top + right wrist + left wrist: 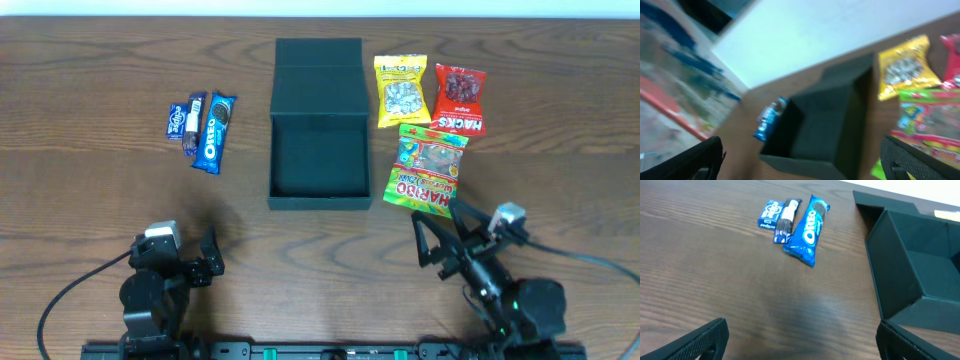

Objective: Pack container

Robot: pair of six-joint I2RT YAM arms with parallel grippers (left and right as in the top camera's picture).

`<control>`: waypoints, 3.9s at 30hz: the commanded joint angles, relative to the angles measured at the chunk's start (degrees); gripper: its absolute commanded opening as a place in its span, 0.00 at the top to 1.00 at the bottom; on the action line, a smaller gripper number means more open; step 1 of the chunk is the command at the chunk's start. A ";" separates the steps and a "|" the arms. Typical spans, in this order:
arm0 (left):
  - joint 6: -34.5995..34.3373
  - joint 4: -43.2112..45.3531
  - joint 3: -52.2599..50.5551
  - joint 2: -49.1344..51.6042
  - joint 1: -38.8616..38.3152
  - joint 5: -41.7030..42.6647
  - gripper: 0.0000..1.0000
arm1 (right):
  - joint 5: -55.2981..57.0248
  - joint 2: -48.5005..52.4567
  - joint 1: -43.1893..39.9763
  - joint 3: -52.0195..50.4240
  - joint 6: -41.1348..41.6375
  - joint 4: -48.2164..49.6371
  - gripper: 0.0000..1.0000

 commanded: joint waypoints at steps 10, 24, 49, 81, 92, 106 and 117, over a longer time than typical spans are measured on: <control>-0.61 0.04 -0.90 -0.37 0.02 0.17 0.05 | 13.86 48.28 0.17 28.81 -12.52 -14.62 0.06; -0.61 0.04 -0.90 -0.37 0.02 0.17 0.05 | 24.81 84.21 0.22 45.22 -8.81 -22.12 0.17; -0.61 0.04 -0.90 -0.37 0.02 0.17 0.05 | 23.58 84.52 2.10 55.80 -8.85 -34.23 0.99; -0.61 0.04 -0.90 -0.37 0.02 0.17 0.05 | 25.35 88.21 25.03 63.76 -0.52 -25.81 0.27; -0.61 0.04 -0.90 -0.37 0.02 0.17 0.05 | 24.37 85.24 22.69 68.43 -6.97 -24.79 0.01; -2.80 9.35 -0.90 -0.31 0.02 9.20 0.05 | 24.55 85.20 20.11 68.43 -15.76 -25.73 0.01; 2.97 19.61 14.88 28.76 0.02 7.37 0.05 | 21.51 85.20 8.39 68.43 -20.37 -17.42 0.01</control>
